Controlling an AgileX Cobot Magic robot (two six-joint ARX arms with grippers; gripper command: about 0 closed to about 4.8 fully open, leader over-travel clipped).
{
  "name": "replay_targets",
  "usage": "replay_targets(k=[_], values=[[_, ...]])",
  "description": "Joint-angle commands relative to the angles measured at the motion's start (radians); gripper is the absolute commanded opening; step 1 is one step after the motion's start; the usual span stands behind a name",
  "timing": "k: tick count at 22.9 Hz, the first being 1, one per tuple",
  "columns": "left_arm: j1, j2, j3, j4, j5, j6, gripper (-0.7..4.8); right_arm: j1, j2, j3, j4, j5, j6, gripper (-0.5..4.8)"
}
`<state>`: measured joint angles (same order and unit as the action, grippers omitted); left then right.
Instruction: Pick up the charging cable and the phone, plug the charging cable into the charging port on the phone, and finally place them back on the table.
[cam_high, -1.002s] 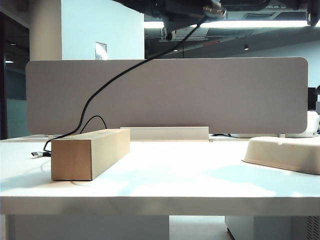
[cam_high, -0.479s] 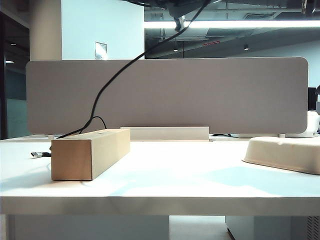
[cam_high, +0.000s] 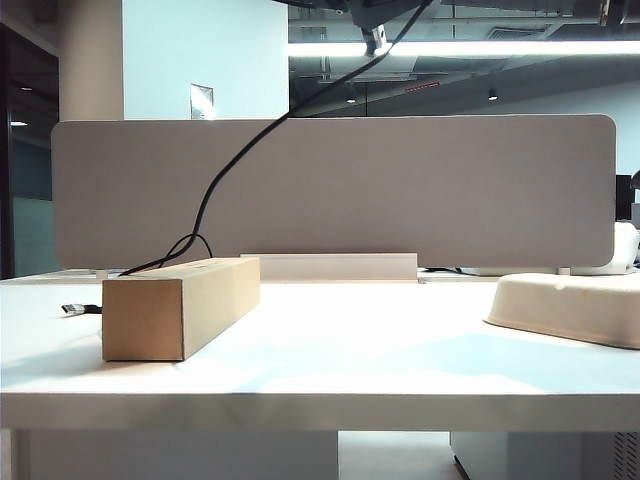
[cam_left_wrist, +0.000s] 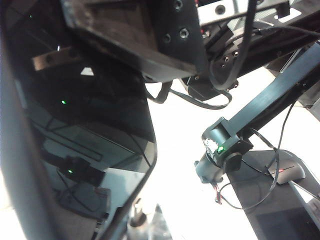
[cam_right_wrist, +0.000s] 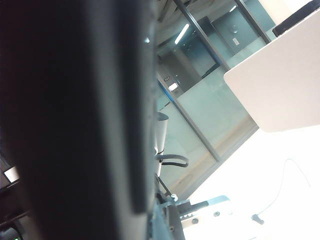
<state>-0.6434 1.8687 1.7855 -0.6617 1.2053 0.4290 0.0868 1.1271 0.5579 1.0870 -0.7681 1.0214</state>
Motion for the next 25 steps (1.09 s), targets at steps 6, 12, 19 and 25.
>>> replay_targets(k=[6,12,19,25], values=[[-0.005,0.010,0.003,0.028,0.011,0.000,-0.06,0.000,-0.004,0.008,0.045,0.002,0.003,-0.03],[-0.010,0.010,0.003,0.094,0.011,-0.076,-0.06,0.000,-0.002,0.007,0.033,-0.023,0.000,-0.03],[-0.010,0.010,0.003,0.091,0.014,-0.108,-0.06,0.000,-0.002,0.007,-0.075,-0.047,-0.066,-0.03],[-0.010,0.010,0.003,0.097,0.011,-0.108,-0.06,0.000,-0.002,0.007,-0.108,-0.058,-0.088,-0.03]])
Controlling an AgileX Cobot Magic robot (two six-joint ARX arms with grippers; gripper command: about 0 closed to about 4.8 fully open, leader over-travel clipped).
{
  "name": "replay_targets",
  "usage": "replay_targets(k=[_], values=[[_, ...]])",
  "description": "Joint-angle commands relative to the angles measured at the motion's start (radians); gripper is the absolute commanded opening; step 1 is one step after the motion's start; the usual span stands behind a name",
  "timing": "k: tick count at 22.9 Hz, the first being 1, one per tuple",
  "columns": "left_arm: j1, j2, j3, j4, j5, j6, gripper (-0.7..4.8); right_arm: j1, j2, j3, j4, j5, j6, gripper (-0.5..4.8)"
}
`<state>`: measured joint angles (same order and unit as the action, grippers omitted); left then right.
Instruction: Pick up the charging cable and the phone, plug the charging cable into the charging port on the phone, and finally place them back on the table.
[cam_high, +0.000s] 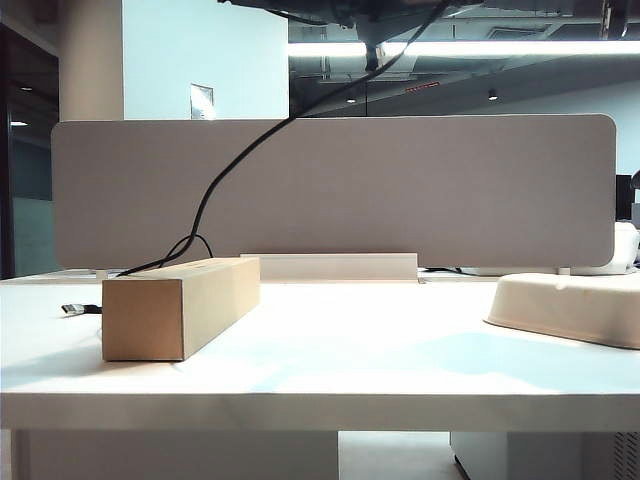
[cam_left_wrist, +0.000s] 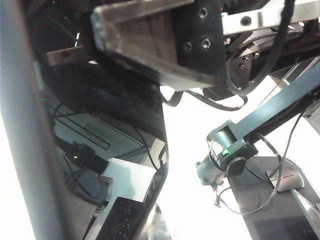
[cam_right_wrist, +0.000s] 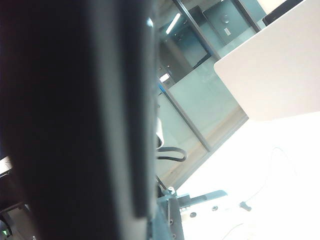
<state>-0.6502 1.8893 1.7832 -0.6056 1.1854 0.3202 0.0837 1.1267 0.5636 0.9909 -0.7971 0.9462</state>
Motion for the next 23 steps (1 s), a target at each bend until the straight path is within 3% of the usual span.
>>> replay_targets(k=[1,7,11,13,18,19,20,23], values=[[-0.003,-0.011,0.005,0.043,0.031,0.001,-0.06,0.003,-0.001,0.001,-0.011,-0.034,-0.013,-0.03],[-0.003,-0.011,0.005,0.076,0.030,-0.008,-0.06,0.003,-0.001,0.001,-0.030,-0.074,-0.016,-0.03],[-0.002,-0.011,0.005,0.039,-0.007,-0.047,0.00,0.002,-0.001,0.001,-0.030,0.007,-0.038,-0.03],[-0.002,-0.011,0.005,-0.020,-0.079,-0.047,1.10,0.002,-0.001,0.001,-0.030,0.043,-0.042,-0.03],[-0.002,-0.011,0.005,-0.106,-0.094,-0.040,1.40,0.002,-0.001,0.001,-0.030,0.098,-0.064,-0.03],[0.003,-0.011,0.005,-0.150,-0.106,-0.040,1.95,0.001,-0.001,0.001,-0.036,0.116,-0.065,-0.03],[0.012,-0.011,0.005,-0.189,-0.120,-0.040,2.39,0.001,-0.001,0.001,-0.067,0.143,-0.066,-0.03],[0.053,-0.018,0.005,-0.305,-0.213,-0.039,2.41,-0.001,-0.001,0.001,-0.247,0.265,-0.099,-0.03]])
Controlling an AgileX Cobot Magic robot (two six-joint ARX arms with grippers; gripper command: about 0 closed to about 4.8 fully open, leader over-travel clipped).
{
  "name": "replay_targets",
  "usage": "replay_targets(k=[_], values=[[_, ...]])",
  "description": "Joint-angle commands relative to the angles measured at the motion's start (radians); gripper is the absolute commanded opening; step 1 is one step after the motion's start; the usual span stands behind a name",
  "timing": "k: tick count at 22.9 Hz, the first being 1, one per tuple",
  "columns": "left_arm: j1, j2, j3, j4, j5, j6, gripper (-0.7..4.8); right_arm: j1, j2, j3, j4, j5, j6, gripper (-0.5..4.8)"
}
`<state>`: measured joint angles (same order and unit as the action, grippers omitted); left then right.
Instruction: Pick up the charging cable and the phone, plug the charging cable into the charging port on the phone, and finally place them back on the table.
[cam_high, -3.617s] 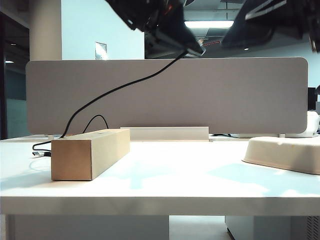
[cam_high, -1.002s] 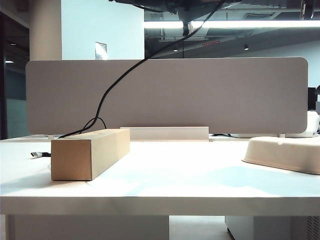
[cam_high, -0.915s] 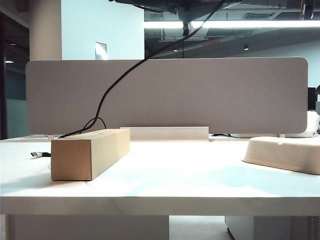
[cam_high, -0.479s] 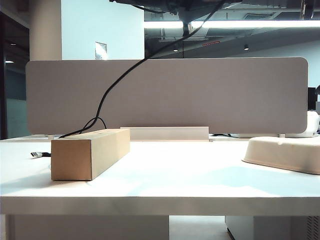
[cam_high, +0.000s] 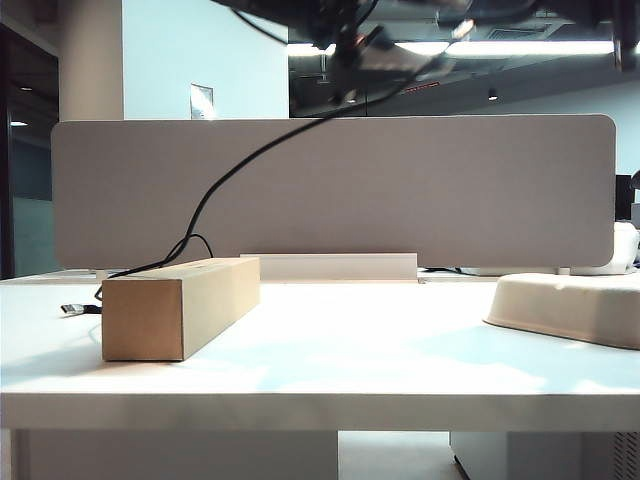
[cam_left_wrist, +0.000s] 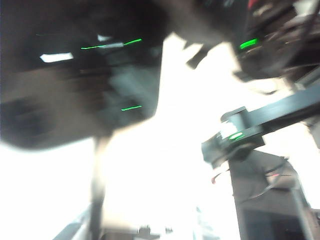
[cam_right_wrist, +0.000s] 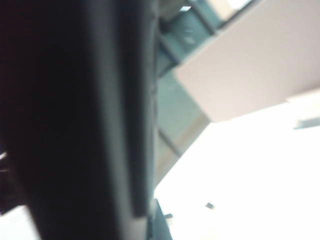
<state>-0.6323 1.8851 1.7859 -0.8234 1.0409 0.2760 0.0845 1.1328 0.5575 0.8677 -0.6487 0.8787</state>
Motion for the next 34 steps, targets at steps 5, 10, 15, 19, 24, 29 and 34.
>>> replay_targets(k=[5,10,15,19,24,29,34], values=[[0.159,-0.070,0.003,-0.204,-0.185,0.004,1.30,-0.005,0.024,0.007,-0.405,0.296,-0.101,-0.03],[0.218,-0.127,0.003,-0.246,-0.208,0.005,-0.06,-0.005,0.156,0.007,-0.430,0.291,-0.097,-0.03],[0.220,-0.171,0.003,-0.298,-0.289,0.066,-0.06,-0.005,0.323,0.007,-0.426,0.321,-0.093,-0.03],[0.220,-0.174,0.003,-0.319,-0.289,0.066,-0.06,-0.006,0.386,0.007,-0.426,0.359,-0.093,-0.03],[0.220,-0.174,0.003,-0.323,-0.289,0.068,-0.06,-0.008,0.392,0.007,-0.459,0.413,-0.094,-0.03],[0.220,-0.174,0.003,-0.320,-0.289,0.068,-0.06,-0.017,0.392,0.007,-0.537,0.439,-0.093,1.03],[0.220,-0.174,0.003,-0.320,-0.289,0.068,-0.06,-0.017,0.391,0.007,-0.559,0.441,-0.093,1.09]])
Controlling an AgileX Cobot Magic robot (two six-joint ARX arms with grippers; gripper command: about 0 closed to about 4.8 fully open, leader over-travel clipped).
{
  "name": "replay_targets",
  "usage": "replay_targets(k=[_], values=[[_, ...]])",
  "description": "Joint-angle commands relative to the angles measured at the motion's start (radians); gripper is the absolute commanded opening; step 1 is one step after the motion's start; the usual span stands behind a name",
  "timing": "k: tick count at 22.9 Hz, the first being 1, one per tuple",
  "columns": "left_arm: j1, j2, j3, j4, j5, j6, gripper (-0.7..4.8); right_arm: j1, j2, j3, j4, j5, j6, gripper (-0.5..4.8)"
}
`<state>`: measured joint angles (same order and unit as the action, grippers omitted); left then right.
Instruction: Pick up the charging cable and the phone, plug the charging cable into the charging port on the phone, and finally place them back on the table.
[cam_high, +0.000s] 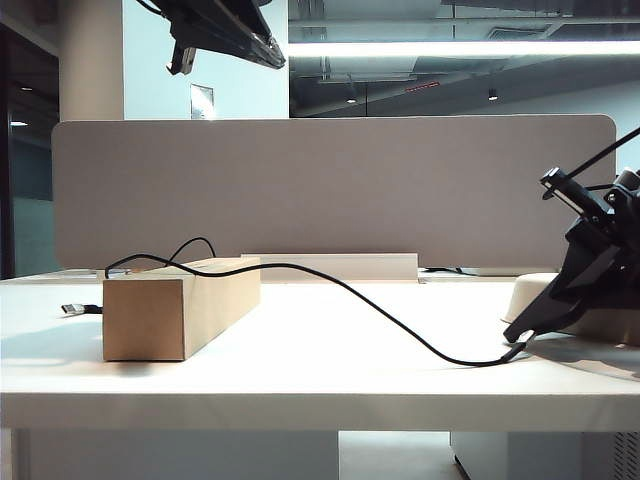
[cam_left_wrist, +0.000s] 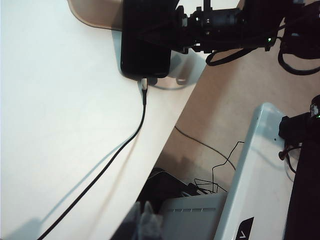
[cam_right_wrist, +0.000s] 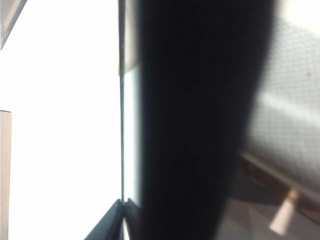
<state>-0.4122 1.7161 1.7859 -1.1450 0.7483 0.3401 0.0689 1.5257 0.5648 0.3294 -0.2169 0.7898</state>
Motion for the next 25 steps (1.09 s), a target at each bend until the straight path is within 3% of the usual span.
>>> replay_targets(k=[1,5,8,12,21,25], values=[[0.000,-0.005,0.003,0.001,0.003,0.004,-0.06,-0.001,-0.002,0.000,-0.023,0.009,-0.004,1.09],[0.000,-0.006,0.003,0.001,0.003,0.004,-0.06,-0.001,-0.002,0.000,-0.063,0.014,-0.005,2.38],[0.000,-0.006,0.003,0.000,0.003,0.004,-0.06,-0.001,-0.003,0.000,-0.090,0.013,-0.005,2.52],[0.001,-0.008,0.003,-0.008,-0.026,0.004,-0.06,-0.001,-0.017,0.000,-0.156,0.005,-0.005,3.48],[0.002,-0.033,0.003,-0.029,-0.062,0.004,-0.06,-0.001,-0.133,-0.001,-0.302,0.005,-0.009,3.51],[0.002,-0.086,0.003,-0.043,-0.199,0.004,-0.06,-0.001,-0.261,-0.001,-0.406,-0.006,-0.011,3.51]])
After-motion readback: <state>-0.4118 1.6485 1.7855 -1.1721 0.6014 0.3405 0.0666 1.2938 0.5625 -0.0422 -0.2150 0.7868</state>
